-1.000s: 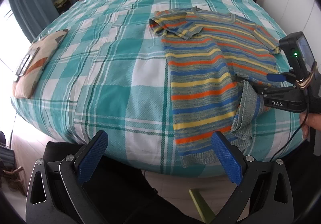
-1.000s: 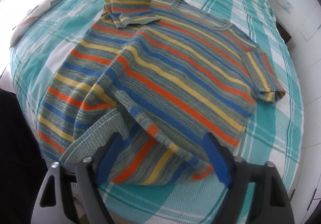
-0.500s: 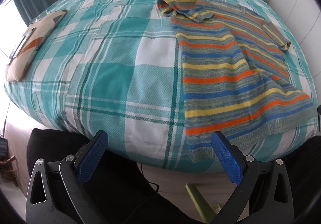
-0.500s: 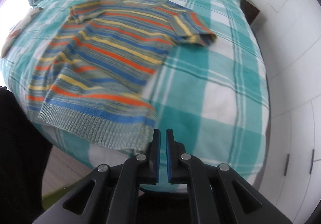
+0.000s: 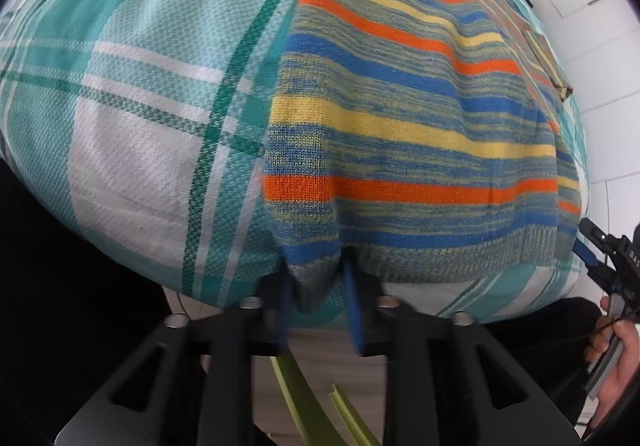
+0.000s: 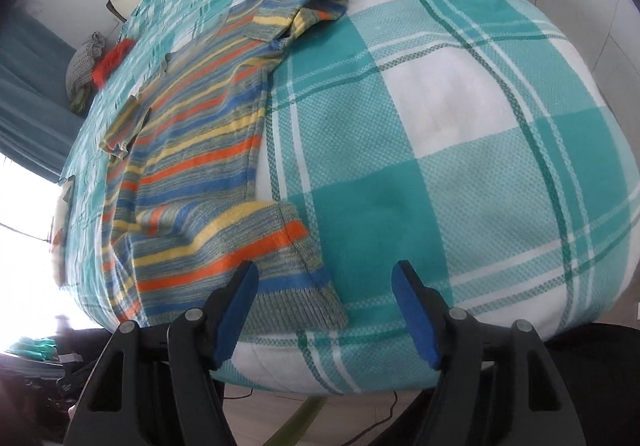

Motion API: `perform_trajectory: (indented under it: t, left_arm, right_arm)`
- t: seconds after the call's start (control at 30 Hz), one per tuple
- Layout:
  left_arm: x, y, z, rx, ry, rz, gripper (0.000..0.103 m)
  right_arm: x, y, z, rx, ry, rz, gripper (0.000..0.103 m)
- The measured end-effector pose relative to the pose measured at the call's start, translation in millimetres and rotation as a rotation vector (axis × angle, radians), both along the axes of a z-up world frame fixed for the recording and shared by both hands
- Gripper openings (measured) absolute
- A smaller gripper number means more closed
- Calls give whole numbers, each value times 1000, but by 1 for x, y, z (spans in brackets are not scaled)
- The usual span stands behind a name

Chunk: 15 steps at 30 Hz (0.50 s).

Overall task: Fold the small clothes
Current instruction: 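Grasp the sweater hem with both grippers and pull it straight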

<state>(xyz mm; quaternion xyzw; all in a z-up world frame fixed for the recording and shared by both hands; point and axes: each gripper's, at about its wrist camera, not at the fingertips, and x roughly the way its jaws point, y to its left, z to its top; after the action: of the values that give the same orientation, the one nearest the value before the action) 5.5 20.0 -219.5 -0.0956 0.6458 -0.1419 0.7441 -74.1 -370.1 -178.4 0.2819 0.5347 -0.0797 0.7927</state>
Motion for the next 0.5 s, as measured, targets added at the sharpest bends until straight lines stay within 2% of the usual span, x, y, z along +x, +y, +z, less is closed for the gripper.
perform_trajectory:
  t: [0.03, 0.07, 0.1, 0.2, 0.3, 0.4, 0.5]
  left_arm:
    - [-1, -3, 4, 25, -20, -28, 5]
    - [-4, -4, 10, 38, -42, -41, 5]
    - [-6, -2, 17, 45, -61, -44, 4]
    - [-10, 15, 40, 58, -101, -38, 4]
    - [-15, 39, 69, 113, -140, -53, 4]
    - [-16, 54, 72, 193, -128, -79, 4]
    - [-5, 49, 48, 263, -87, -97, 4]
  right_arm:
    - [5, 5, -9, 43, 5, 41, 54]
    - [8, 12, -15, 90, 14, 84, 15]
    - [9, 18, -18, 96, 32, 103, 6]
    - [-3, 32, 1, 71, 31, 134, 6]
    - [-24, 37, 28, 84, 9, 148, 6]
    - [-40, 50, 41, 78, 37, 169, 6]
    - [-42, 61, 19, 59, 129, 183, 6]
